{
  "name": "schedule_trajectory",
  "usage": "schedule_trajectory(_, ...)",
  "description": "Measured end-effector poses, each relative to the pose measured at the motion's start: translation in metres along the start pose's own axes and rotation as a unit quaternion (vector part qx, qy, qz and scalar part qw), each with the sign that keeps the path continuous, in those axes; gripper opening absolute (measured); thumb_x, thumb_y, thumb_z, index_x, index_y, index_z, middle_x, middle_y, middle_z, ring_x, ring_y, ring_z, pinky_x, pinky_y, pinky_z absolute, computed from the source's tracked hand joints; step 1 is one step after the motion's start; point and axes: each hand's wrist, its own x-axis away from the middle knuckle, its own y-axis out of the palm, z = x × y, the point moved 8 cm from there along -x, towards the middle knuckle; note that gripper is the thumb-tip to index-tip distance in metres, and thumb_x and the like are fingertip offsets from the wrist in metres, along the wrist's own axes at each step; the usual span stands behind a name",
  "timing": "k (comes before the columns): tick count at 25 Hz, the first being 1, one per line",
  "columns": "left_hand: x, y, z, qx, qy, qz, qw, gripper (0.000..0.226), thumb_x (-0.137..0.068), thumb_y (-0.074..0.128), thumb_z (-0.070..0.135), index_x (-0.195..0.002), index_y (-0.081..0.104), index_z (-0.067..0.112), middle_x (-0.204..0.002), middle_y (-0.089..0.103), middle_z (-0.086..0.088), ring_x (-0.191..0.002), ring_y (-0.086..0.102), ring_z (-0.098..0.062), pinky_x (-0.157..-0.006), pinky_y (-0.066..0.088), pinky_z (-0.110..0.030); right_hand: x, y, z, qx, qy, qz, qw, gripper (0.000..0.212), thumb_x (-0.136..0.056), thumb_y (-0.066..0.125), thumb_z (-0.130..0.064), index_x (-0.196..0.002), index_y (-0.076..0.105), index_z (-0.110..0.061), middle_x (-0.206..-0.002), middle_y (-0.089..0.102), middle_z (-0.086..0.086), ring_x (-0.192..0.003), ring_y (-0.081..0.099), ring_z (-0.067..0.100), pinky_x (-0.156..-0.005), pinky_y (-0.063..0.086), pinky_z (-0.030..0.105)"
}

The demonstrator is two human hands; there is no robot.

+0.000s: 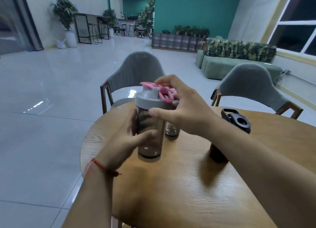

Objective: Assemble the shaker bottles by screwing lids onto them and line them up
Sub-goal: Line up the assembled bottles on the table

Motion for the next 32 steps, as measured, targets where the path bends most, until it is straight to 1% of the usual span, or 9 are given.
schedule_trajectory(3,0.002,-0.031,-0.015,0.014,-0.010,-0.030,0.999,0.073,-0.097,0.077,0.018,-0.163,0.048,0.024,-0.148,0.070,-0.009,-0.139,0.067,-0.035,-0.108,0.059,-0.056,-0.035,0.022,-0.001,-0.044,0.002,-0.094,0.995,0.063,-0.079,0.085,-0.050,-0.134,0.057,-0.040,-0.132,0.065,-0.013,-0.118,0.071,0.015,-0.100,0.060,0.041)
schedule_trajectory(6,-0.005,-0.052,-0.024,-0.026,0.000,0.104,0.994,0.079,-0.080,0.092,0.039,-0.150,0.057,0.036,-0.134,0.073,0.001,-0.128,0.072,-0.026,-0.096,0.065,-0.044,-0.066,0.037,-0.004,-0.096,0.019,-0.166,0.981,0.072,-0.078,0.084,-0.048,-0.143,0.054,-0.036,-0.136,0.063,-0.007,-0.121,0.069,0.016,-0.102,0.058,0.038)
schedule_trajectory(8,-0.006,-0.063,-0.017,-0.202,0.025,0.270,0.941,0.089,-0.073,0.100,0.042,-0.148,0.052,0.039,-0.134,0.067,0.008,-0.122,0.067,-0.016,-0.093,0.062,-0.040,-0.086,0.047,-0.009,-0.029,0.034,-0.208,0.977,0.077,-0.081,0.087,-0.058,-0.146,0.052,-0.036,-0.131,0.064,-0.011,-0.114,0.067,0.008,-0.091,0.055,0.028)
schedule_trajectory(10,-0.008,-0.061,-0.012,-0.354,0.053,0.375,0.855,0.097,-0.074,0.099,0.039,-0.155,0.047,0.024,-0.143,0.060,-0.006,-0.127,0.059,-0.029,-0.101,0.057,-0.053,-0.108,0.058,-0.010,0.092,0.035,-0.235,0.967,0.078,-0.081,0.087,-0.064,-0.146,0.052,-0.036,-0.123,0.065,-0.013,-0.102,0.067,0.007,-0.074,0.058,0.026)
schedule_trajectory(11,-0.013,-0.059,-0.015,-0.364,0.061,0.385,0.846,0.099,-0.074,0.099,0.038,-0.156,0.046,0.018,-0.146,0.057,-0.011,-0.131,0.056,-0.034,-0.105,0.055,-0.057,-0.120,0.065,-0.009,0.126,0.028,-0.238,0.963,0.077,-0.080,0.089,-0.061,-0.144,0.054,-0.035,-0.121,0.066,-0.011,-0.097,0.069,0.011,-0.067,0.061,0.027)
schedule_trajectory(14,-0.029,-0.071,-0.043,-0.278,0.028,0.365,0.888,0.097,-0.080,0.097,0.037,-0.158,0.044,0.017,-0.151,0.051,-0.009,-0.141,0.048,-0.030,-0.111,0.053,-0.051,-0.155,0.081,-0.002,0.173,-0.010,-0.229,0.958,0.080,-0.077,0.094,-0.051,-0.144,0.056,-0.033,-0.126,0.066,-0.007,-0.101,0.069,0.018,-0.073,0.060,0.029)
schedule_trajectory(19,-0.034,-0.096,-0.094,-0.273,-0.145,0.338,0.889,0.068,-0.093,0.080,0.028,-0.152,0.050,0.013,-0.154,0.053,-0.012,-0.146,0.047,-0.036,-0.119,0.044,-0.051,-0.203,0.107,0.042,0.243,-0.037,-0.181,0.952,0.084,-0.075,0.094,-0.040,-0.147,0.052,-0.029,-0.127,0.052,0.002,-0.110,0.059,0.028,-0.098,0.055,0.047)
schedule_trajectory(28,-0.039,-0.094,-0.093,-0.252,-0.158,0.308,0.904,0.065,-0.098,0.077,0.035,-0.155,0.047,0.021,-0.157,0.053,-0.002,-0.148,0.050,-0.027,-0.123,0.045,-0.051,-0.215,0.131,0.098,0.255,0.017,-0.193,0.947,0.089,-0.069,0.100,-0.036,-0.140,0.045,-0.031,-0.133,0.048,0.005,-0.109,0.063,0.034,-0.093,0.061,0.048)
schedule_trajectory(32,-0.041,-0.086,-0.089,-0.251,-0.157,0.289,0.911,0.066,-0.098,0.076,0.039,-0.155,0.045,0.024,-0.157,0.053,-0.001,-0.147,0.050,-0.027,-0.120,0.048,-0.052,-0.210,0.113,0.083,0.213,0.037,-0.206,0.954,0.109,-0.072,0.099,-0.021,-0.160,0.036,-0.035,-0.163,0.039,0.008,-0.132,0.057,0.033,-0.105,0.057,0.046)
